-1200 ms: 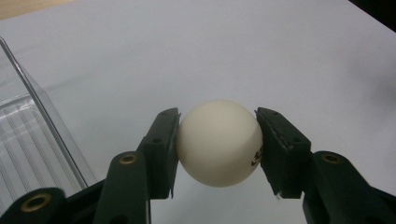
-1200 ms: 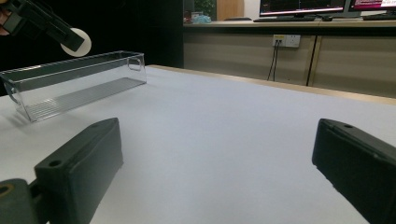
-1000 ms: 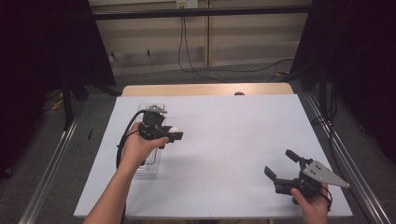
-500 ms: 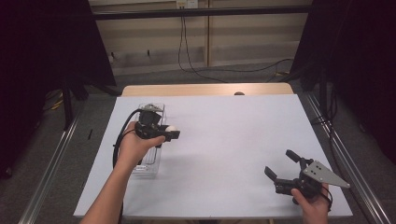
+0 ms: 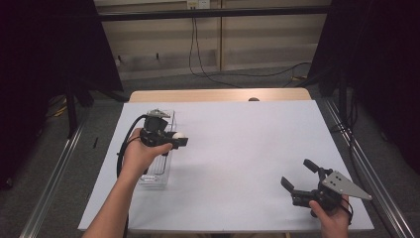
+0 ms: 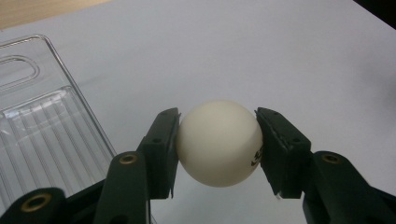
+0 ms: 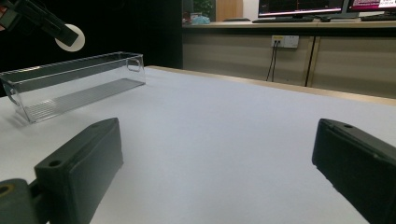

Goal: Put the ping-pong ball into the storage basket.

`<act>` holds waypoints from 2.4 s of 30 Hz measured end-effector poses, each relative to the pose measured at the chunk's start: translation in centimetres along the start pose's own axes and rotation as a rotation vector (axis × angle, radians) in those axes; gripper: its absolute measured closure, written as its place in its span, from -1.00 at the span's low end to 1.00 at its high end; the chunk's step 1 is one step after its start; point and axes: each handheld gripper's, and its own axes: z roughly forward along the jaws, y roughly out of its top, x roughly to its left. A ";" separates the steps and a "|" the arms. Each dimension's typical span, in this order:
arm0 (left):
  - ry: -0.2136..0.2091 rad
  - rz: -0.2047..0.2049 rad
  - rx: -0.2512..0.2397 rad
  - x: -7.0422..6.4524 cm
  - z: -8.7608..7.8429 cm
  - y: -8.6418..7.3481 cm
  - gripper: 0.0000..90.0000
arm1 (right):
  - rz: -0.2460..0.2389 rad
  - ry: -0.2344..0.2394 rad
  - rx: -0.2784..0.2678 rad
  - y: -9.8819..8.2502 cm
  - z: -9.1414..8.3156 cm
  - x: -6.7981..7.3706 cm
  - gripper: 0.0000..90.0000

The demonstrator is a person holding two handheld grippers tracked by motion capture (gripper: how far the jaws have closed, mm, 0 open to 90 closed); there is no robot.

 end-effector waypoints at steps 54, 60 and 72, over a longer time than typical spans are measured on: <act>0.037 -0.040 -0.006 1.8 -1.8 -0.6 0.14 | 0.002 -0.012 -0.001 0.1 0.0 -0.1 -0.96; 0.056 -0.051 -0.009 2.1 -1.9 -0.9 0.14 | 0.009 -0.014 -0.005 0.1 -0.1 -0.1 -0.96; 0.076 -0.049 0.020 3.3 -2.1 -1.6 0.14 | -0.005 -0.003 -0.001 0.1 -0.1 -0.1 -0.96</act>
